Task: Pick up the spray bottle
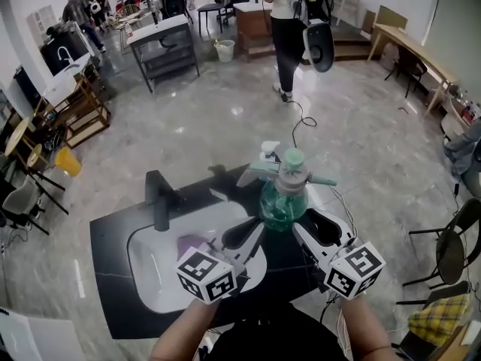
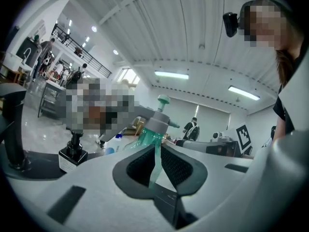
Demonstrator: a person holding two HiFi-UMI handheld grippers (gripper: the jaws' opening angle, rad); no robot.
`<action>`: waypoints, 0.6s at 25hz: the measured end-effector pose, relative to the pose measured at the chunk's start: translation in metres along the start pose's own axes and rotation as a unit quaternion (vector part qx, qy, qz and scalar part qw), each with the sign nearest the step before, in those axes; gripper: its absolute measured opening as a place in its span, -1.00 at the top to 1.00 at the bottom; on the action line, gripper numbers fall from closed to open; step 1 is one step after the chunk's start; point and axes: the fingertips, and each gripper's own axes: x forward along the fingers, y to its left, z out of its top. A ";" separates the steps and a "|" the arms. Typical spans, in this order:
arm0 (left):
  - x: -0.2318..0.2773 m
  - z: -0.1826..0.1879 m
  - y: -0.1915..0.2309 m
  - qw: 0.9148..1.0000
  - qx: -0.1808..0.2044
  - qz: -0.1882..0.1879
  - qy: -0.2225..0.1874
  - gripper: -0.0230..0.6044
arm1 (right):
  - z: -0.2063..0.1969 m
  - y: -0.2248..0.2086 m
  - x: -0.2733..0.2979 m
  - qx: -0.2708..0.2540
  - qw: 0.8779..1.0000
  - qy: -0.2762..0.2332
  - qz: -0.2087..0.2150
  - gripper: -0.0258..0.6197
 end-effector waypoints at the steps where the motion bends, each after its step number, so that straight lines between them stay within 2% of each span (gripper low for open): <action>1: 0.003 0.001 0.002 1.000 0.002 0.001 -0.002 0.90 | 0.001 -0.002 0.002 -0.001 1.000 -0.003 0.003 0.49; 5: 0.014 0.004 0.009 1.000 0.002 0.006 -0.003 0.87 | 0.007 -0.011 0.009 -0.005 1.000 -0.010 0.015 0.35; 8: 0.024 0.004 0.013 1.000 -0.005 0.007 0.000 0.65 | 0.010 -0.018 0.016 -0.007 0.999 -0.011 0.029 0.28; 15: 0.046 0.003 0.021 1.000 -0.001 0.017 0.014 0.41 | 0.029 -0.031 0.032 0.008 0.997 -0.020 0.071 0.17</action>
